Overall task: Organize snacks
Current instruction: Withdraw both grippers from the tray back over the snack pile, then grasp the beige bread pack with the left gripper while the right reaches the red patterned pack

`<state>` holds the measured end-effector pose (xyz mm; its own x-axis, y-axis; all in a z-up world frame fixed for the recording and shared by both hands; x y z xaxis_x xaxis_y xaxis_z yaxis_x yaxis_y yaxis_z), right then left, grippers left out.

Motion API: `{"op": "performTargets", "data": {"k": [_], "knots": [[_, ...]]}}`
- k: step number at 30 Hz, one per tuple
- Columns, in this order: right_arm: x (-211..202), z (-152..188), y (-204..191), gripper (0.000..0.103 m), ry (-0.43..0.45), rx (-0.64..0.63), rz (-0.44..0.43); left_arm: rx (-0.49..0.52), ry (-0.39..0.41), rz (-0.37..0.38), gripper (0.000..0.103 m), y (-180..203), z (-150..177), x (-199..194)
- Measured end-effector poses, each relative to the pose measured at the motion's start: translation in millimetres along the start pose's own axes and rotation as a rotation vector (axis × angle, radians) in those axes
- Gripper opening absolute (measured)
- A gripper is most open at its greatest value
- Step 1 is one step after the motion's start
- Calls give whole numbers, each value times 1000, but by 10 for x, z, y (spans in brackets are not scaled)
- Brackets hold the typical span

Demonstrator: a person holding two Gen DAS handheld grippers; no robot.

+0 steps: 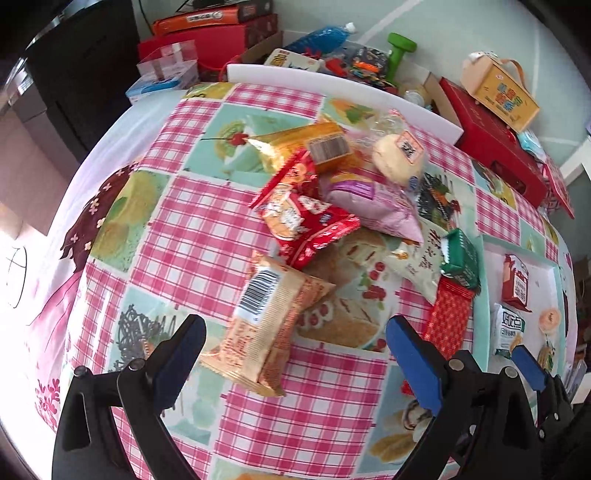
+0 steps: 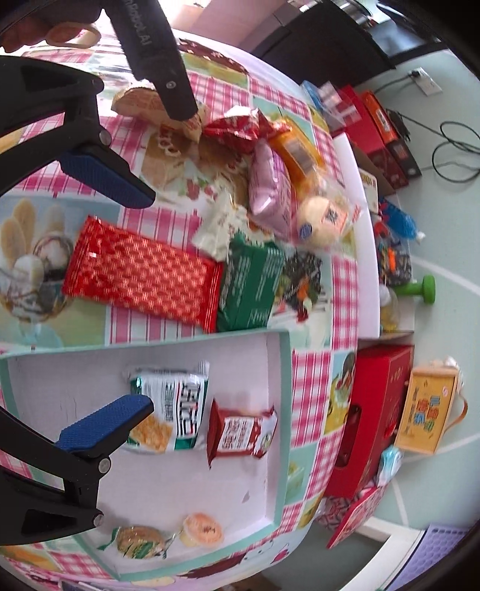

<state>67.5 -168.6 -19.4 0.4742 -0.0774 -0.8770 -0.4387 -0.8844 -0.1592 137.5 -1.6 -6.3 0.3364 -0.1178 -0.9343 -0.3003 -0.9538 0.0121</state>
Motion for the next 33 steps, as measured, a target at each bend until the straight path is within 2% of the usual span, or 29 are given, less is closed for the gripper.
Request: {"op": "performTargets", "data": {"k": [7,16,19,21,24,26,33], "knots": [[143,56,-98,75,-54,0,-46,-20,-51,-25,98,-135,33,190],[297,108,-56,73,-99,14,-32,-24,-108,-36,97,-231,2,497],[313,116,-74,73,-102,3,-35,-24,-108,-21,83,-240,-15,549],[347,124,-83,73,-121,9,-46,-22,-113,-16,66,-242,-21,589],[426,146,-62,72,-147,23,-46,-17,-118,-11,48,-221,-14,641],[438,144,-67,72,-142,19,-40,-4,-110,-2,43,-170,-12,647],[481,180,-134,72,-119,-42,22,72,-109,22,42,135,-9,699]]}}
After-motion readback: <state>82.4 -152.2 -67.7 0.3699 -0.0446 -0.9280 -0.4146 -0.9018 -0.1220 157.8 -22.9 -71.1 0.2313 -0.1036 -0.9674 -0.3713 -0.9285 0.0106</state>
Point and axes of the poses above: each gripper's, at about its wrist camera, not at the fingertips, and x roughly the way its jaws point, y to its right, z to its underside, the point moved 2 cm from there along x, roughly the way its jaws point, and after that the axes turned 12 degrees about x, right-handed, at the moved point
